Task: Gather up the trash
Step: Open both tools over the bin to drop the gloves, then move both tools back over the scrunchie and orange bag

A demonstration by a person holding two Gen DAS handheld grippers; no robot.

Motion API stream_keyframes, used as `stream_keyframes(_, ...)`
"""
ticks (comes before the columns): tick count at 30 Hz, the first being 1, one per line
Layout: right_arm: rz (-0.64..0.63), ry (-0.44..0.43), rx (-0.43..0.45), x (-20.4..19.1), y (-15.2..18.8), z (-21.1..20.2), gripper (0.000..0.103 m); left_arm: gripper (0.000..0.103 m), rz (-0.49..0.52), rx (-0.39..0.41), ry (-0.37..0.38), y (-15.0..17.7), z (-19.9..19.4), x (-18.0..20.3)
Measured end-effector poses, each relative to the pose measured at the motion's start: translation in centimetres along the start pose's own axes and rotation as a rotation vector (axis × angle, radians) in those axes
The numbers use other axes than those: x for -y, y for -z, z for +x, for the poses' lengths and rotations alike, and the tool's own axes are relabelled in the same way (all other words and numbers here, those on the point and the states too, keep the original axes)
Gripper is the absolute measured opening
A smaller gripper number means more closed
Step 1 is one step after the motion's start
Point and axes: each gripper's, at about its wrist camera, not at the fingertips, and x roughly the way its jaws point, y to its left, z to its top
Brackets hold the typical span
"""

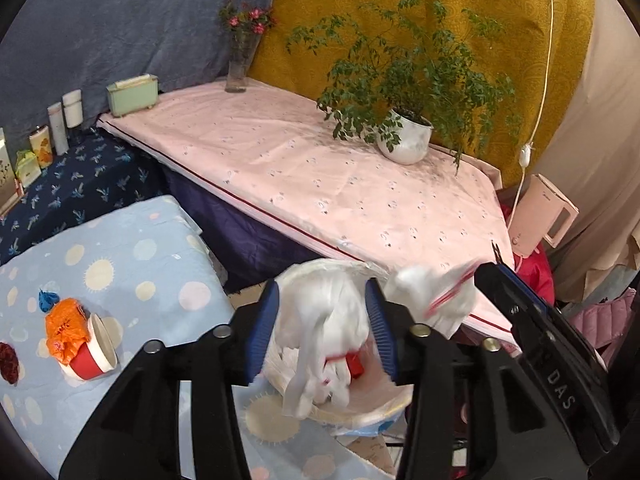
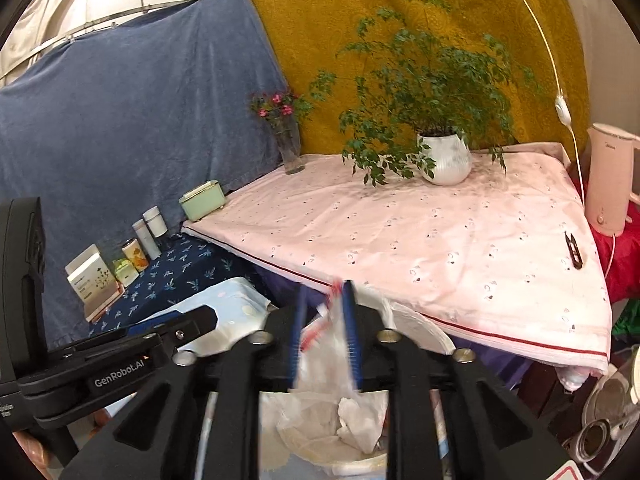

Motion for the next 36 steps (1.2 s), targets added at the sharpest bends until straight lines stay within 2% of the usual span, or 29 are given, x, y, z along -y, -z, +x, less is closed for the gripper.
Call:
stream_keyframes(3, 0.011, 0.004, 0.004, 0.4, 0.1, -0.1, 0.033, 0.043, 0.027, -0.004, -0.033, 0.1, 0.2, 0.1)
stream_keyframes(10, -0.006, 0.001, 0.007, -0.2, 0.3, -0.4, 0.040, 0.043, 0.003, -0.013, -0.057, 0.7, -0.1, -1.2)
stream_keyframes(20, -0.020, -0.028, -0.005, -2.1, 0.7, -0.7, 0.041, 0.043, -0.031, 0.003, -0.102, 1.3, -1.5, -3.4)
stream_keyframes(29, -0.053, -0.066, -0.023, -5.1, 1.6, -0.8, 0.046, 0.043, -0.101, 0.011, -0.156, 2.5, -3.4, -7.2)
stream_keyframes(33, -0.067, -0.087, -0.029, -6.7, 2.2, -0.8, 0.055, 0.043, -0.135, 0.020, -0.190, 3.2, -4.4, -9.4)
stream_keyframes(36, -0.085, -0.107, -0.037, -8.2, 2.7, -0.7, 0.056, 0.043, -0.153, 0.028, -0.220, 3.7, -5.3, -11.1)
